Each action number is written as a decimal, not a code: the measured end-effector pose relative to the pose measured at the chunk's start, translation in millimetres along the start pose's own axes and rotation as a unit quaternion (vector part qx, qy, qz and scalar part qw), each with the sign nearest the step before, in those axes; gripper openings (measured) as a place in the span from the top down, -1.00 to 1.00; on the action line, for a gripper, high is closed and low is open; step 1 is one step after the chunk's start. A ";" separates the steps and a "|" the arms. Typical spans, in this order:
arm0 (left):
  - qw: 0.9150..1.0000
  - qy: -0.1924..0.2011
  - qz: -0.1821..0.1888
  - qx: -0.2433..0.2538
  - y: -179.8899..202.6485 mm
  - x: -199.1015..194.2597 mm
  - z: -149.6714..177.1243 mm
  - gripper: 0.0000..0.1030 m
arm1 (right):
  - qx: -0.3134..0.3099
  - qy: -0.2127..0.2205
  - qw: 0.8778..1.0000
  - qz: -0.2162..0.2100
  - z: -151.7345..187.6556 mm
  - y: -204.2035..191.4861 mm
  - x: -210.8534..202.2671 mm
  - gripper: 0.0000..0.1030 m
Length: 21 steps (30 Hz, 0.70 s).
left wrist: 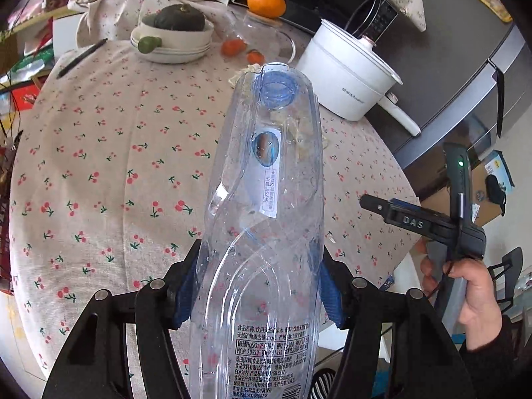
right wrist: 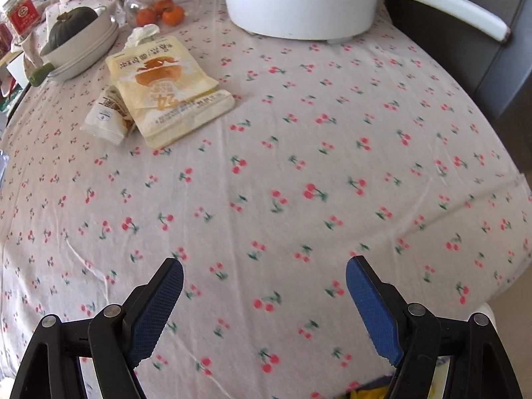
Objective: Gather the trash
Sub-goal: 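Grasp the cream snack pouch with the right gripper while the left holds the bottle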
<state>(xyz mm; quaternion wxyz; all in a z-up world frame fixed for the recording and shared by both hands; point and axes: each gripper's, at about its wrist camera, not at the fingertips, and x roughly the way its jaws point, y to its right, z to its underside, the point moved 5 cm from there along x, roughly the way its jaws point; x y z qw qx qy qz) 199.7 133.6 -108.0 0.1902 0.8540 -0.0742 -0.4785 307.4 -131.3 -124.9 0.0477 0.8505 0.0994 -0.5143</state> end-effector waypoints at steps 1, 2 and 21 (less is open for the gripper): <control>1.000 0.005 0.000 -0.002 -1.8 -2.9 -1.4 -0.26 | -0.008 0.005 1.000 0.004 -8.0 -8.4 5.9 -0.63; 1.000 0.008 0.001 -0.005 -3.8 -6.3 -2.4 -0.26 | -0.018 0.011 1.000 0.009 -15.4 -17.3 12.0 -0.63; 0.999 0.015 0.004 -0.036 -20.7 -14.1 -8.1 -0.26 | -0.158 0.099 0.982 0.040 -88.2 -92.6 98.0 0.29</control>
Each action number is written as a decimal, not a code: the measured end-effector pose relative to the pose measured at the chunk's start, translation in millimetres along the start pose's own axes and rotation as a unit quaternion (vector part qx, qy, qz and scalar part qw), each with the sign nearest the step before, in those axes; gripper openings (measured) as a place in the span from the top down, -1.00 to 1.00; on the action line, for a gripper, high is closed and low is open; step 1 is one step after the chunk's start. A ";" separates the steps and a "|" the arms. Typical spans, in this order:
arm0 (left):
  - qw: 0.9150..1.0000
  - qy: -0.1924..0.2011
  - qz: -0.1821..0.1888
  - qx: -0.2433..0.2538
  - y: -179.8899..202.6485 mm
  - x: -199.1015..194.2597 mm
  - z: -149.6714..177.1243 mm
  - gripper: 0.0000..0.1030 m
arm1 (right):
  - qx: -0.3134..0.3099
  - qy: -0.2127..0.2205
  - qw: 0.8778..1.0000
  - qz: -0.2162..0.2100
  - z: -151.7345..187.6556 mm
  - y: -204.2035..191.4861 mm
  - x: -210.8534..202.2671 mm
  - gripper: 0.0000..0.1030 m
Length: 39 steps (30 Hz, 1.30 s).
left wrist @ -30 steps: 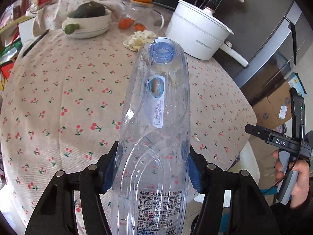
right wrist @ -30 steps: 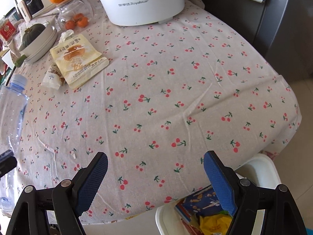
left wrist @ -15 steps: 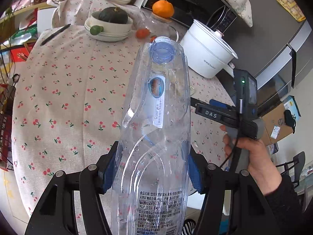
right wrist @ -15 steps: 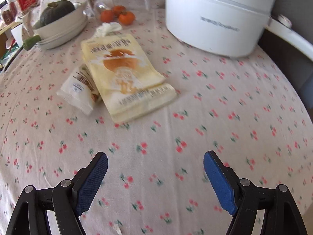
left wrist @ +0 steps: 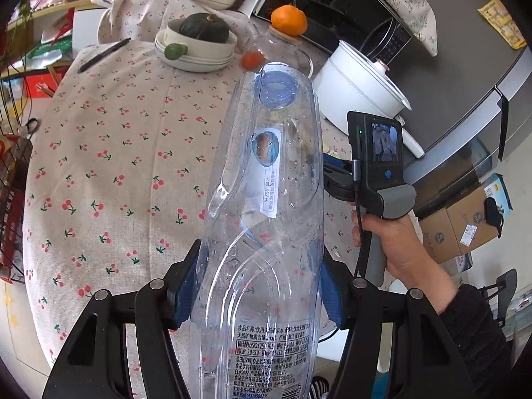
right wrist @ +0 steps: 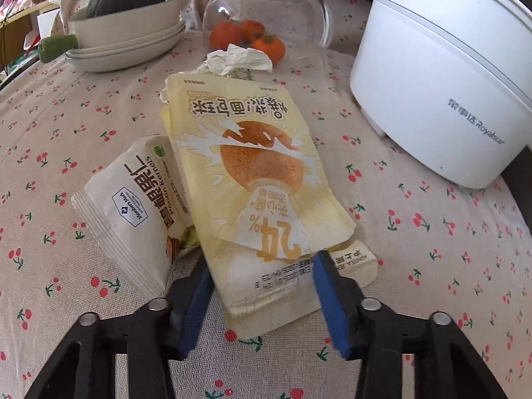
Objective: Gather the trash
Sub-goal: 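Grasp the cream snack pouch with the right gripper while the left holds the bottle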
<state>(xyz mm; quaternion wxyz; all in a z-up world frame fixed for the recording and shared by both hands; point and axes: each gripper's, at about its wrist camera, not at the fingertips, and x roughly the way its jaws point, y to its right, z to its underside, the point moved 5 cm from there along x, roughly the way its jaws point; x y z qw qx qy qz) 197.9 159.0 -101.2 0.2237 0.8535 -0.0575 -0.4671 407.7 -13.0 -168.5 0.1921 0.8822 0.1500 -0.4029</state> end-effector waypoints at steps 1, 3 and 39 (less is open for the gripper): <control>1.000 -0.001 0.002 -0.001 -0.3 1.0 0.1 -0.26 | -0.005 -0.005 1.000 0.009 0.0 1.4 0.0 0.62; 1.000 -0.003 0.010 -0.006 1.3 1.2 0.9 -0.26 | -0.003 -0.003 1.000 0.018 -0.2 6.2 -7.2 0.85; 0.997 -0.042 0.022 0.065 54.3 21.2 42.4 -0.26 | 0.210 -0.033 0.977 -0.026 110.3 108.5 -100.6 -0.56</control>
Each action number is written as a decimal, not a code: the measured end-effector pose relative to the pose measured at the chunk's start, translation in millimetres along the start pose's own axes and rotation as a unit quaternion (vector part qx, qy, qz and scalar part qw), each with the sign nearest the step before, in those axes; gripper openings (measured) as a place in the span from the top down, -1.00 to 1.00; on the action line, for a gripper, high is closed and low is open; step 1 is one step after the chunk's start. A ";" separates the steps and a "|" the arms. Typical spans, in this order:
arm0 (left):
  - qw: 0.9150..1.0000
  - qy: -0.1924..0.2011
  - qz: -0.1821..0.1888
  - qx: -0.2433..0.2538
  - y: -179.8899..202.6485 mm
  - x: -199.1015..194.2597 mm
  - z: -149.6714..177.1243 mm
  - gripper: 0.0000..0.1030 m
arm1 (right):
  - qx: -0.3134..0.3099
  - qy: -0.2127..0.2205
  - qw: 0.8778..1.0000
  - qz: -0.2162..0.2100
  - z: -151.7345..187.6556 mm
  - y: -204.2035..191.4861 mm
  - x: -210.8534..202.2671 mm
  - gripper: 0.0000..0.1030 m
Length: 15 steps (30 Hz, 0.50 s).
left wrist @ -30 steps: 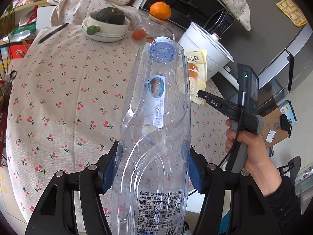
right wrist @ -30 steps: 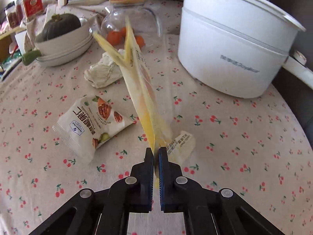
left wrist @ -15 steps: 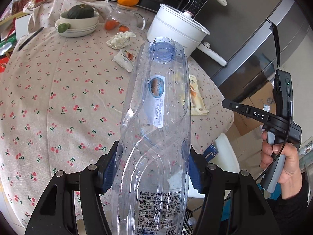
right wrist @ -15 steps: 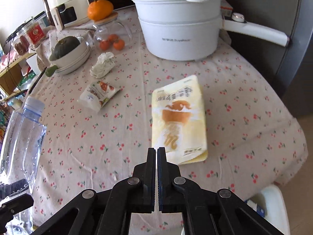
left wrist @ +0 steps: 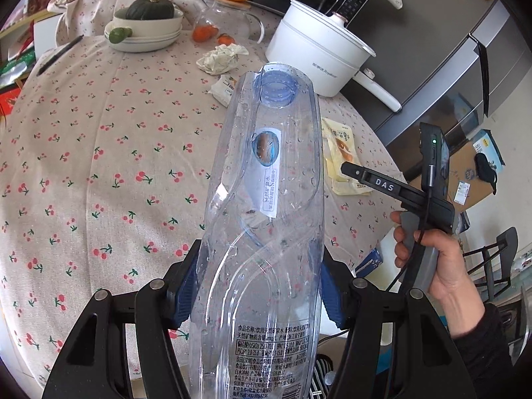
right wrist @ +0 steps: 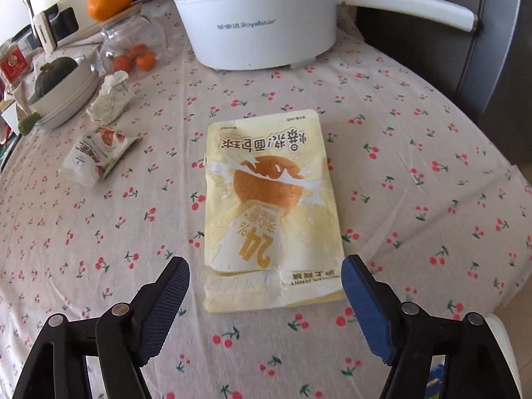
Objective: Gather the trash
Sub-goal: 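Grasp the cream snack pouch with the right gripper while the left holds the bottle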
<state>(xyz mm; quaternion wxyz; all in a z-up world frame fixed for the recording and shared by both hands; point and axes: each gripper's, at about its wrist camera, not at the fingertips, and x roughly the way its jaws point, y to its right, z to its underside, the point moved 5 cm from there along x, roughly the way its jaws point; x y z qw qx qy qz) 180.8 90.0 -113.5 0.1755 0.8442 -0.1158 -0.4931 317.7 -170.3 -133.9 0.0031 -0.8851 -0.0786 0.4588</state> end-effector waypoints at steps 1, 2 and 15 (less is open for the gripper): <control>1.000 -0.001 0.000 -0.001 0.1 2.3 -0.9 -0.26 | -0.006 0.000 1.000 0.007 -2.5 -2.4 7.7 -0.59; 1.000 -0.003 -0.001 -0.002 0.0 4.7 -2.4 -0.26 | -0.013 0.001 1.000 0.016 -5.6 -4.9 14.0 -0.62; 1.000 -0.010 -0.007 0.001 7.4 24.1 -8.0 -0.26 | -0.033 0.037 0.998 0.044 -18.2 4.2 45.2 0.09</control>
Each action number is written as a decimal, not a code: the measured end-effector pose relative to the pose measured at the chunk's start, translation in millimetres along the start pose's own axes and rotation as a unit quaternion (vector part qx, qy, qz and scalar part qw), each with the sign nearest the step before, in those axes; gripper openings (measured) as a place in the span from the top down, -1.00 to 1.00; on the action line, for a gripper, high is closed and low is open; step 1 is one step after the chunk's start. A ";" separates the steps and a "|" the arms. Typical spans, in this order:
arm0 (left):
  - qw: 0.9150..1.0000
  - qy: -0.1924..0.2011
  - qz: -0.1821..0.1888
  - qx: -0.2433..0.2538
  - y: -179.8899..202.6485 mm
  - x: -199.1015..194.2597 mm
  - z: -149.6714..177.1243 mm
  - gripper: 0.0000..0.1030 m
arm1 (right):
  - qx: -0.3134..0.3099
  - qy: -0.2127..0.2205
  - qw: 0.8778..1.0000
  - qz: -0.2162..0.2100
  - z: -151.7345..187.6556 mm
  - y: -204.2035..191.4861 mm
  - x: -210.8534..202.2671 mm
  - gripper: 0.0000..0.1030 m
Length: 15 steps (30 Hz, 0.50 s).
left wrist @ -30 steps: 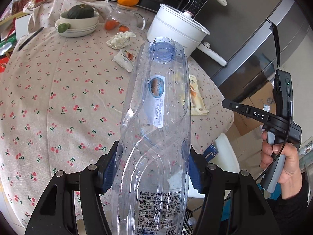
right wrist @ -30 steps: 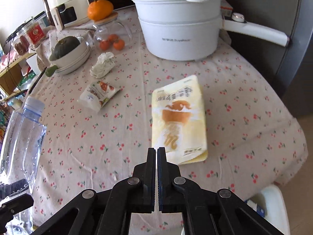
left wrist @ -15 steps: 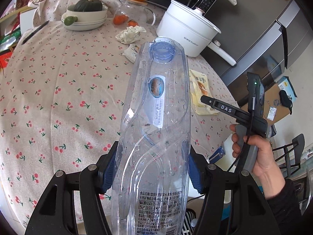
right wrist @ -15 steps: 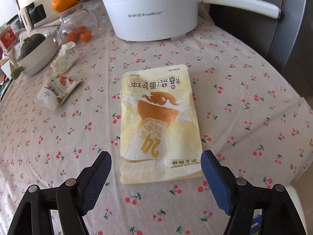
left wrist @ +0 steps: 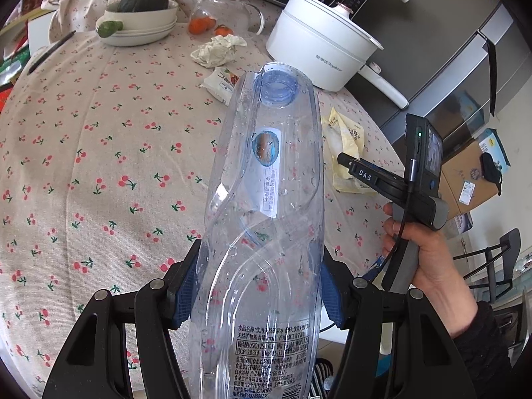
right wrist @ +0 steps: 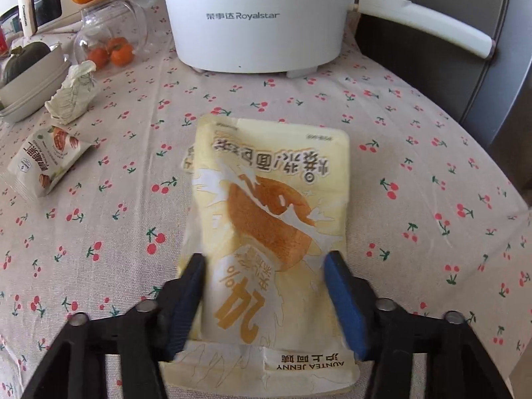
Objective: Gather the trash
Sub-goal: 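Grasp the cream snack pouch with the right gripper while the left holds the bottle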
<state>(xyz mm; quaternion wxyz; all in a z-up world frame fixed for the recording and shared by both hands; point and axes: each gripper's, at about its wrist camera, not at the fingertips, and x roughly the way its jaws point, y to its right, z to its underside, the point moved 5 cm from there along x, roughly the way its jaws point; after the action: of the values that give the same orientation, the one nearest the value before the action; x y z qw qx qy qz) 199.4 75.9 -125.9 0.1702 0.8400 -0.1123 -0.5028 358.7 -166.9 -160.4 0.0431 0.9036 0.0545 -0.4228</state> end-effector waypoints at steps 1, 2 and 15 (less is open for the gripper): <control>1.000 0.000 0.000 0.001 1.2 0.4 0.3 -0.27 | -0.003 -0.003 1.000 -0.008 -0.5 -1.9 -0.9 0.44; 1.000 0.000 0.000 0.003 2.6 0.2 0.6 -0.26 | -0.006 -0.007 1.000 -0.013 -0.1 -3.4 -2.4 0.63; 0.999 0.014 0.008 0.048 31.5 -15.3 9.6 -0.26 | 0.027 -0.014 0.997 -0.075 -2.9 23.6 -86.8 0.83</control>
<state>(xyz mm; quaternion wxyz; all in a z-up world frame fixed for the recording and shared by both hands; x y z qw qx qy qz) 183.3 50.8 -105.2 0.1349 0.8535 -0.1407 -0.4832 308.9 -195.3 -91.0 -0.0123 0.8916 0.1104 -0.4390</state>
